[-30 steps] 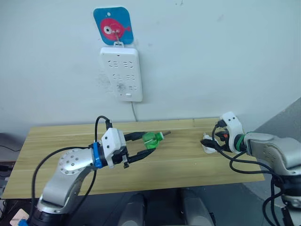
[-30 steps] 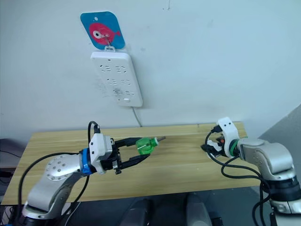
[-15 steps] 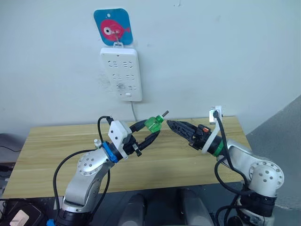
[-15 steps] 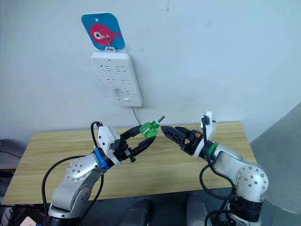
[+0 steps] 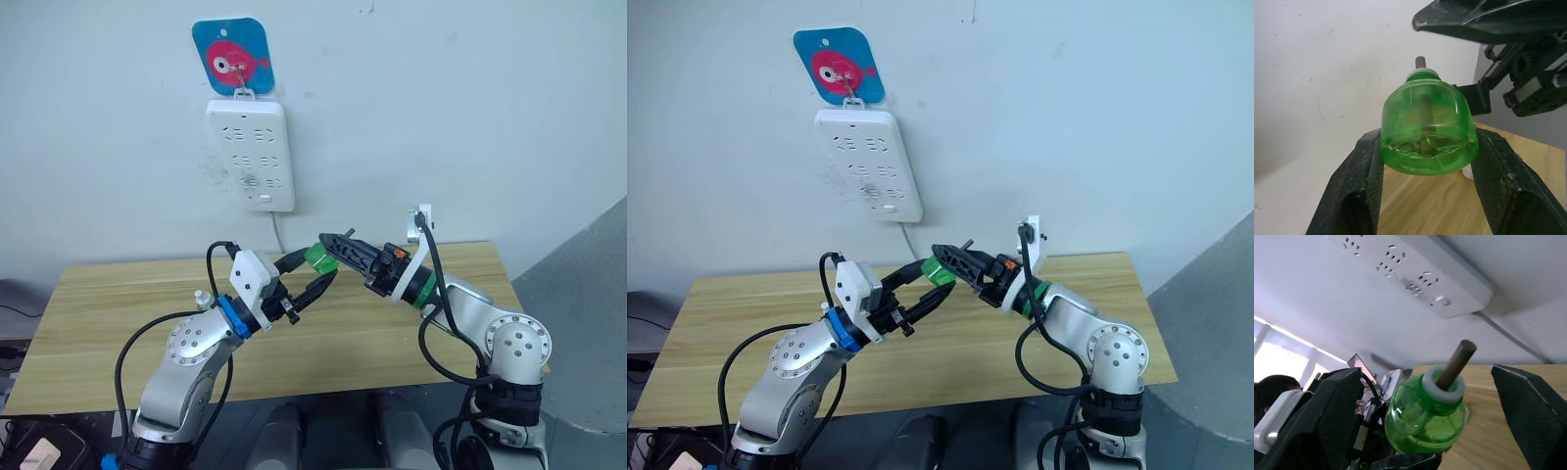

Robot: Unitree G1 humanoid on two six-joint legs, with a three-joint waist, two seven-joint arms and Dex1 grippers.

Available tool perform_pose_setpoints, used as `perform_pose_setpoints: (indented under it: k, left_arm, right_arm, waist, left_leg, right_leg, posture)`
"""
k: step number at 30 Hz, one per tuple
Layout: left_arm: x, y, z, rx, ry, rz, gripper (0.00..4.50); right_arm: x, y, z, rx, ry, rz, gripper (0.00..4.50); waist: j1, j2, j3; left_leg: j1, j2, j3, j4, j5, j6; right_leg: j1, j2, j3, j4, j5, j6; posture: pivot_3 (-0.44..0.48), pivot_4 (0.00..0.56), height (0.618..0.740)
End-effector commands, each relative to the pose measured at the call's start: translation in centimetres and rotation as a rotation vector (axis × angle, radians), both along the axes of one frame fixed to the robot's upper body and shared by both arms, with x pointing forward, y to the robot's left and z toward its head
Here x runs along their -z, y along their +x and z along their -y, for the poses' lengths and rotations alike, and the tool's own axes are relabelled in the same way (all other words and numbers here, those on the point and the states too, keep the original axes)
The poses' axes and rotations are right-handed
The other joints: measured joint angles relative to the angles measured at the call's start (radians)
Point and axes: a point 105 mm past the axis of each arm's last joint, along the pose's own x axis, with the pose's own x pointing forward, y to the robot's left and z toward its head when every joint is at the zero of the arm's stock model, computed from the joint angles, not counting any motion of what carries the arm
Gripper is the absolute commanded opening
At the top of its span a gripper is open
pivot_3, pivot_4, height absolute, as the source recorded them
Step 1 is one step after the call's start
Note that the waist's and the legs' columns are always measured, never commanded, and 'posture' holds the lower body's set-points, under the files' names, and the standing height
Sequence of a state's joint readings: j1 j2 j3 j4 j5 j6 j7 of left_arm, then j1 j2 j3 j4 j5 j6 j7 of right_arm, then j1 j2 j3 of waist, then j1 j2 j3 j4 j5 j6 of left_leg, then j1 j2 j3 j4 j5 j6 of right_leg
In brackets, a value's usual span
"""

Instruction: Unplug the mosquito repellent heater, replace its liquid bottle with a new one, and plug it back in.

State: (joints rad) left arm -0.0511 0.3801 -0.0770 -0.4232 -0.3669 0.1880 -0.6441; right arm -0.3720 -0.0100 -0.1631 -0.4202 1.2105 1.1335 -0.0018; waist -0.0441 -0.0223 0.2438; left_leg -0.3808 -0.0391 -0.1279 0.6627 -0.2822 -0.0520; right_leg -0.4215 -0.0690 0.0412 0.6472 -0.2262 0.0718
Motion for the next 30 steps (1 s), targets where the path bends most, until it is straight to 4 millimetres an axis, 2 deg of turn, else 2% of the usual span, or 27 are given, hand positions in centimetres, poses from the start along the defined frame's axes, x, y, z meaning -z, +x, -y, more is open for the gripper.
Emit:
perform_pose_setpoints:
  k: [1, 6, 8, 12, 15, 18, 21, 24, 26, 30]
  left_arm:
    - [-1.5, -0.6, 0.6, 0.026, -0.005, 0.078, 2.19]
    - [-1.4, -0.9, 0.8, 0.049, 0.000, 0.079, 2.19]
    - [-1.3, -1.0, 1.0, 0.062, 0.002, 0.078, 2.19]
    - [-1.0, -1.3, 1.0, 0.068, 0.020, 0.087, 2.19]
    - [-0.4, -1.3, 0.5, 0.060, 0.060, 0.086, 3.19]
    - [0.7, -1.9, -1.1, 0.030, 0.136, 0.070, 4.12]
    - [1.8, -2.7, -2.9, 0.007, 0.200, 0.029, 4.12]
    - [3.5, -4.2, -4.9, -0.019, 0.288, -0.044, 4.12]
    - [4.2, -5.0, -5.4, -0.028, 0.303, -0.094, 4.12]
    - [4.5, -6.1, -5.3, -0.025, 0.306, -0.137, 4.12]
  right_arm:
    - [-0.9, -0.6, -0.4, -0.035, 0.033, 0.027, 3.18]
    - [-1.0, -0.8, -0.7, -0.060, 0.038, 0.024, 1.34]
    - [-1.0, -0.9, -0.7, -0.066, 0.041, 0.024, 0.78]
    - [-1.0, -1.1, -0.4, -0.077, 0.048, 0.020, 0.79]
    - [-0.9, -1.0, 0.1, -0.066, 0.034, 0.024, 0.78]
    - [-0.4, -0.3, 1.1, -0.007, -0.091, 0.092, 0.78]
    - [0.6, 0.8, 1.8, 0.065, -0.269, 0.209, 0.78]
    - [2.5, 3.0, 2.7, 0.200, -0.544, 0.444, 0.78]
    - [3.9, 4.2, 3.0, 0.245, -0.655, 0.556, 0.78]
    - [6.7, 6.1, 3.2, 0.299, -0.770, 0.660, 0.78]
  waist:
    - [0.000, 0.000, 0.000]
    - [0.000, 0.000, 0.000]
    - [-0.001, 0.000, 0.000]
    - [-0.001, 0.000, 0.000]
    - [-0.002, 0.000, 0.000]
    - [-0.007, 0.000, 0.000]
    - [-0.012, 0.000, 0.000]
    - [-0.015, 0.000, 0.000]
    - [-0.015, 0.000, 0.000]
    - [-0.012, 0.000, 0.000]
  left_leg:
    - [0.000, 0.000, 0.000, 0.000, 0.000, 0.000]
    - [0.000, 0.000, 0.000, 0.000, 0.000, 0.000]
    - [0.000, 0.000, 0.000, 0.000, 0.000, 0.000]
    - [0.000, 0.000, 0.000, 0.000, 0.000, 0.000]
    - [0.000, 0.000, 0.000, 0.000, 0.000, 0.000]
    - [0.000, 0.000, 0.000, 0.000, 0.000, 0.000]
    - [0.000, 0.000, 0.001, -0.001, 0.000, 0.000]
    - [0.000, 0.001, 0.001, -0.001, 0.000, 0.000]
    - [0.000, 0.001, 0.002, -0.001, 0.000, 0.000]
    - [0.000, 0.000, 0.002, -0.001, 0.000, 0.000]
  right_leg:
    - [0.000, 0.000, 0.000, 0.000, 0.000, 0.000]
    - [0.000, 0.000, 0.000, 0.000, 0.000, 0.000]
    - [0.000, 0.000, 0.000, 0.000, 0.000, 0.000]
    - [0.000, 0.000, 0.000, 0.000, 0.000, 0.000]
    - [0.000, 0.000, 0.000, 0.000, 0.000, 0.000]
    - [0.000, 0.000, 0.000, 0.000, 0.000, 0.000]
    - [0.000, 0.000, 0.000, -0.001, 0.000, 0.000]
    - [0.000, 0.000, 0.000, -0.001, -0.001, 0.000]
    - [-0.001, 0.000, 0.000, -0.002, -0.003, 0.004]
    - [0.000, 0.000, 0.000, -0.002, 0.000, 0.000]
  posture:
    - [-0.009, 0.205, 0.740]
    - [-0.011, 0.205, 0.740]
    - [-0.011, 0.205, 0.740]
    - [-0.011, 0.205, 0.740]
    - [-0.014, 0.207, 0.740]
    - [-0.023, 0.212, 0.740]
    - [-0.031, 0.219, 0.740]
    - [-0.022, 0.222, 0.740]
    - [-0.017, 0.225, 0.740]
    - [0.003, 0.232, 0.740]
